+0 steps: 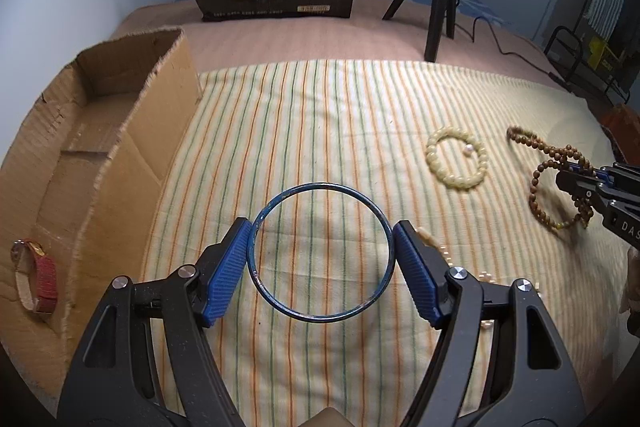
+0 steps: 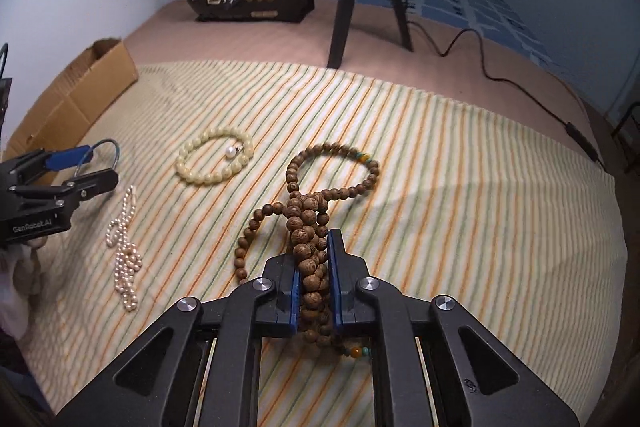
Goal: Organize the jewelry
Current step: 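Lift and carry the bangle and mala over the cardboard box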
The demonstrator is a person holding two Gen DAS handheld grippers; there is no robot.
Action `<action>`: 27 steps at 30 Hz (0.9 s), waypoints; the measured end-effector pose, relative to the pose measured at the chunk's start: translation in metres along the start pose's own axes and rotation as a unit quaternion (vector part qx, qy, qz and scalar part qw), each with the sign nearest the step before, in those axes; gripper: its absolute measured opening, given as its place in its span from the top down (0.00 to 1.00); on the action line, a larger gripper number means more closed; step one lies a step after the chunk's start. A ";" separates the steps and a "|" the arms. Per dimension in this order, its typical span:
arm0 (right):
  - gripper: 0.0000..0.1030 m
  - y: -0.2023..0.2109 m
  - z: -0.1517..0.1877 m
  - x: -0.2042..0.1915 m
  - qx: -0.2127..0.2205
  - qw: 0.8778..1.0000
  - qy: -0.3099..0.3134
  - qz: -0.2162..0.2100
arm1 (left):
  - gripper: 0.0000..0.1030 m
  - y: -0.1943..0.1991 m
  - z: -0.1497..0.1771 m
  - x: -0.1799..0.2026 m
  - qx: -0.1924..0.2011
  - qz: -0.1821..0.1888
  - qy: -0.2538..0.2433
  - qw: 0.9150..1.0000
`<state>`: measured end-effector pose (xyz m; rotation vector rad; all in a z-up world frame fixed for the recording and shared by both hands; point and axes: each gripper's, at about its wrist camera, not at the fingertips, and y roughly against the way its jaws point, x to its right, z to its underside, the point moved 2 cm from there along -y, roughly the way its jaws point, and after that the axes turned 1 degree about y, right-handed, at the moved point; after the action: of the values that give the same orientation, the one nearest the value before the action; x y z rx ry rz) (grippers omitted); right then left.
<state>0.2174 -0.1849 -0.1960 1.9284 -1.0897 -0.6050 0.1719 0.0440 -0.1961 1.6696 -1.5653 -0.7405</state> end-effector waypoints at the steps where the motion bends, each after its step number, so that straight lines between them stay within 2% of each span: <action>1: 0.90 0.005 -0.001 0.002 0.005 1.000 -0.002 0.001 | 0.29 0.004 -0.001 0.000 0.003 0.001 0.000 1.000; 16: 0.91 0.083 -0.016 0.003 0.074 0.997 -0.020 0.011 | 0.29 0.077 -0.016 0.002 0.050 0.017 -0.009 0.999; 27: 0.91 0.128 -0.031 -0.024 0.112 0.994 -0.014 -0.001 | 0.29 0.124 -0.021 -0.006 0.081 0.020 -0.010 0.996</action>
<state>0.1679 -0.1882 -0.0722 2.1181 -1.2177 -0.5313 0.1169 0.0521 -0.0831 1.7460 -1.7057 -0.6252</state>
